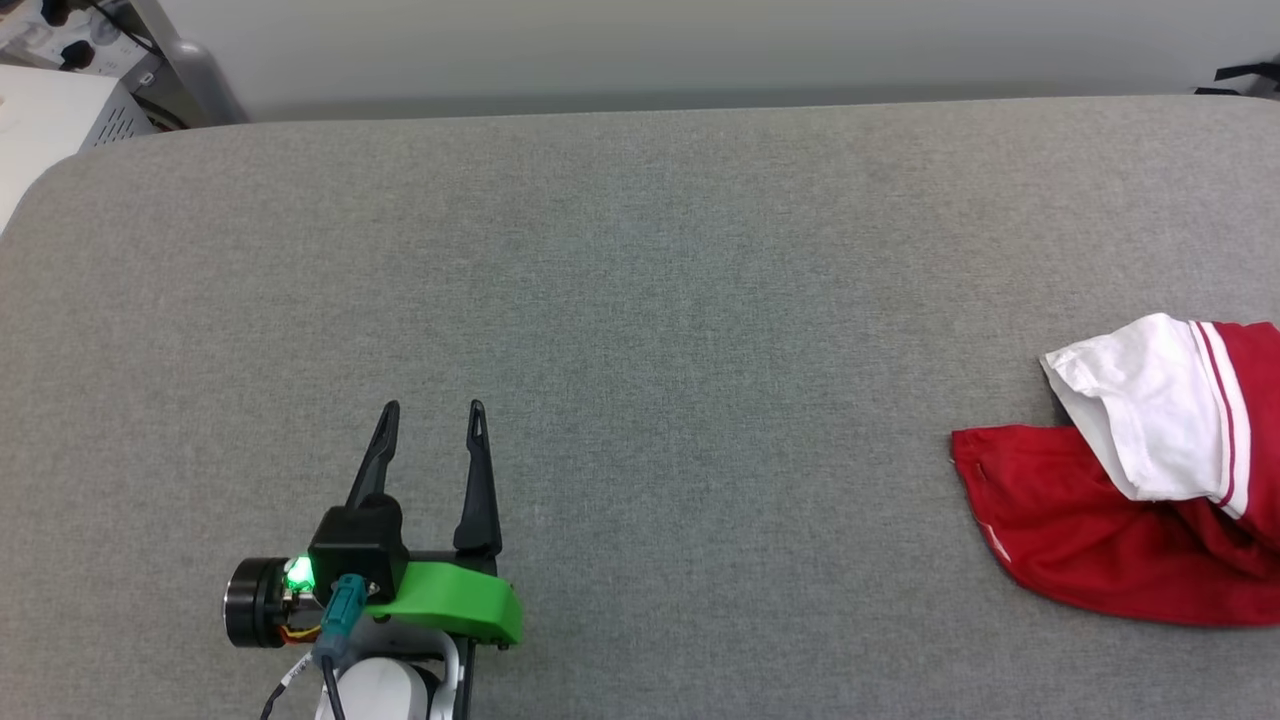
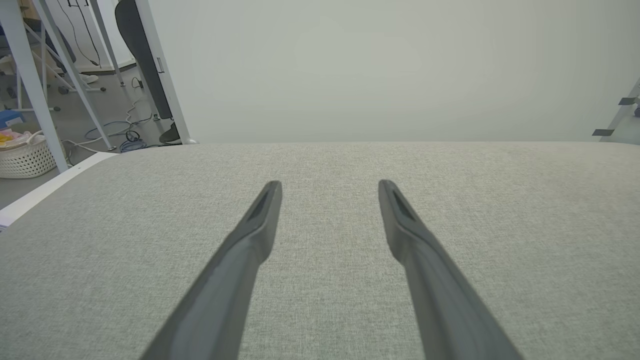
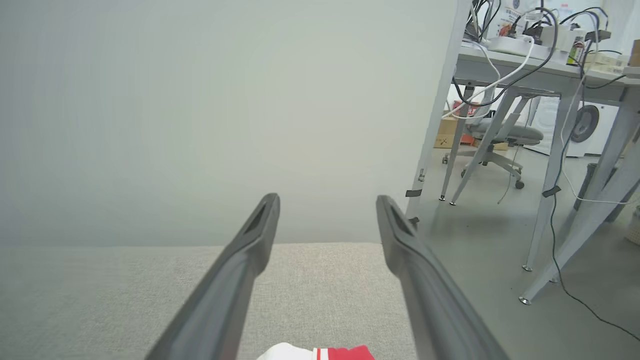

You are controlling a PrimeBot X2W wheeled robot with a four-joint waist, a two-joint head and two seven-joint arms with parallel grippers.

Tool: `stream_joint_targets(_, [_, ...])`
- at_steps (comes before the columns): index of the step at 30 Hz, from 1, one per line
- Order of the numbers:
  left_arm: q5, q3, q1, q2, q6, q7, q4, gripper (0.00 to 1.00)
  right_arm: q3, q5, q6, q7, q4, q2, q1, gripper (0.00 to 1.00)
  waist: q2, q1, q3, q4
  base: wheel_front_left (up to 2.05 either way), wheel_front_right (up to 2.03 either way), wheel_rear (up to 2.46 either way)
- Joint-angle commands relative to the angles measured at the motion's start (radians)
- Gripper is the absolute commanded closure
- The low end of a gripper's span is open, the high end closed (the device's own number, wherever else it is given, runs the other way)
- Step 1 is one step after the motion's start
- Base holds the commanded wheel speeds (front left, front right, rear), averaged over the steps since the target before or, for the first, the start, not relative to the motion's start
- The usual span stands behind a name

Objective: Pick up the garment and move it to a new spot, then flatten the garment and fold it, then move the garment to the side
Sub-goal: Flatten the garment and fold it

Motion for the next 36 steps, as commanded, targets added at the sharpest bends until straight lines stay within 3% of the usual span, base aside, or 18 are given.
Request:
stream_joint_targets(1, [0.009,0.003,0.008,-0.002,-0.004,-0.006,-0.006,0.0,0.037,0.003,-0.001,0.04,-0.027,-0.031,-0.026,0.0,0.0,0.0,0.007,0.005,0.0,0.0,0.0])
stream_joint_targets(5, [0.019,0.0,-0.007,-0.002,-0.008,-0.006,-0.018,0.0,0.189,0.05,-0.001,0.219,-0.068,-0.16,-0.07,0.0,0.0,0.0,0.026,0.019,0.0,0.0,0.0])
stream_joint_targets(10, [0.028,-0.004,-0.023,-0.002,-0.006,-0.006,-0.041,0.0,0.362,0.201,-0.001,0.497,-0.046,-0.313,-0.123,0.0,0.0,0.0,0.055,0.04,0.0,0.0,0.0])
stream_joint_targets(16, [0.033,-0.013,-0.049,-0.002,0.001,-0.006,-0.065,0.0,0.511,0.357,-0.001,0.74,0.022,-0.438,-0.19,0.0,0.0,0.0,0.108,0.067,0.0,0.0,0.0])
stream_joint_targets(23, [0.03,-0.028,-0.089,-0.002,0.005,-0.006,-0.079,0.0,0.663,0.405,-0.001,0.839,0.165,-0.477,-0.271,0.0,0.0,0.0,0.177,0.102,0.0,0.0,0.0])
stream_joint_targets(33, [0.021,-0.041,-0.119,-0.002,0.018,-0.006,-0.075,0.0,0.828,0.442,-0.001,0.833,0.419,-0.439,-0.301,0.0,0.0,0.0,0.226,0.128,0.0,0.0,0.0])
stream_joint_targets(34, [0.022,-0.039,-0.118,-0.002,0.019,-0.006,-0.074,0.0,0.835,0.448,-0.001,0.824,0.429,-0.437,-0.304,0.67,0.0,0.0,0.225,0.126,0.0,0.0,0.0])
stream_joint_targets(35, [0.022,-0.036,-0.116,-0.002,0.02,-0.006,-0.072,0.0,0.841,0.454,-0.001,0.806,0.436,-0.435,-0.31,1.0,0.0,0.0,0.221,0.122,0.0,0.0,0.0])
stream_joint_targets(36, [0.023,-0.034,-0.114,-0.002,0.021,-0.006,-0.071,0.0,0.843,0.461,-0.001,0.79,0.442,-0.433,-0.314,1.0,0.0,0.0,0.218,0.119,0.0,0.0,0.0])
